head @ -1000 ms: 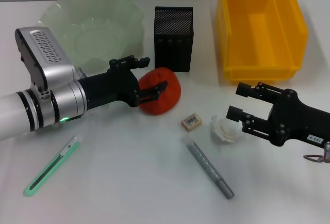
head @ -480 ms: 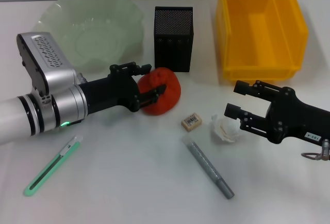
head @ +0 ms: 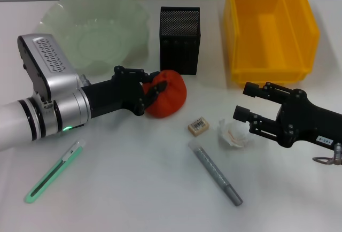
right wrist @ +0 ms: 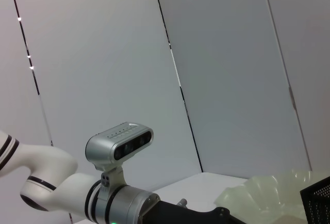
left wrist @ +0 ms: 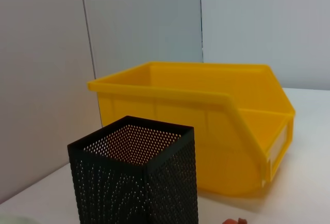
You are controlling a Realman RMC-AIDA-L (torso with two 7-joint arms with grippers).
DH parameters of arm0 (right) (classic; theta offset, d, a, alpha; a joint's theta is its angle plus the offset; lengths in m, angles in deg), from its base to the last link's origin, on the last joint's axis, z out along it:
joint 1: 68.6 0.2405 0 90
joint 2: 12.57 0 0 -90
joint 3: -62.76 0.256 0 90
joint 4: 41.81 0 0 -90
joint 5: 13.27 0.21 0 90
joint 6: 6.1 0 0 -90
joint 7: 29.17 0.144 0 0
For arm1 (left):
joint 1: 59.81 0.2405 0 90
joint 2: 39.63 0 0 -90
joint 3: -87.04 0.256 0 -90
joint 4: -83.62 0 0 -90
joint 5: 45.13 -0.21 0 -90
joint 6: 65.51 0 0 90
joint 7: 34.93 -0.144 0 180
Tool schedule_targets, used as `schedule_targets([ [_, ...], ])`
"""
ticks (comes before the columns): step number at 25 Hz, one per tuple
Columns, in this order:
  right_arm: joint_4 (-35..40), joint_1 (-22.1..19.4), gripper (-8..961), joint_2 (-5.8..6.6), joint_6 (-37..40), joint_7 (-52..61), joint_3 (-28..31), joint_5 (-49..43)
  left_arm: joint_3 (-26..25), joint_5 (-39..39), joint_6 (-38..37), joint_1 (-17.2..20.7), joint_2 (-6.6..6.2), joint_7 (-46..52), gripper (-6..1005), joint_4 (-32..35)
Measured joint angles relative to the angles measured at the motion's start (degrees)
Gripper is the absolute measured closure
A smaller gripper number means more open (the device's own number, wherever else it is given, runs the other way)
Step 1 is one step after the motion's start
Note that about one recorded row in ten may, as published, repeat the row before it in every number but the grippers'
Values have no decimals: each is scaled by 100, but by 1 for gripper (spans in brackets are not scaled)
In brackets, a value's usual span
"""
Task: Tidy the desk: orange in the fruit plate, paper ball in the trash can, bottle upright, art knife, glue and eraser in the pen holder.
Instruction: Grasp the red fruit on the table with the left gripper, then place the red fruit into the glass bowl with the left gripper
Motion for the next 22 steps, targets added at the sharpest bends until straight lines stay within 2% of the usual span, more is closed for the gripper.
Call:
schedule_targets([
  [5, 0, -1, 314, 0, 0, 0, 0, 0, 0, 119, -153, 51, 0, 4, 782, 6],
  [9, 0, -1, 314, 0, -1, 0, 0, 0, -6, 137, -510, 131, -8, 41, 814, 65],
  [10, 0, -1, 314, 0, -4, 0, 0, 0, -36, 160, -901, 226, -27, 90, 822, 184],
  [14, 0, 0, 314, 0, -6, 0, 0, 0, -92, 373, -1641, 500, -44, 513, 860, 710],
  [15, 0, 4, 314, -3, -6, 0, -1, 0, -99, 562, -1952, 678, -46, 1020, 870, 1187],
  [16, 0, 4, 314, -3, -6, 0, -1, 0, -99, 562, -1952, 678, -46, 1020, 875, 1187],
  [19, -1, 22, 314, -11, -7, -3, 0, 0, -99, 856, -2020, 871, -51, 1532, 890, 1941],
  [22, -66, 81, 314, -14, -7, -31, 0, -1, -99, 911, -1977, 879, -51, 1570, 905, 2012],
])
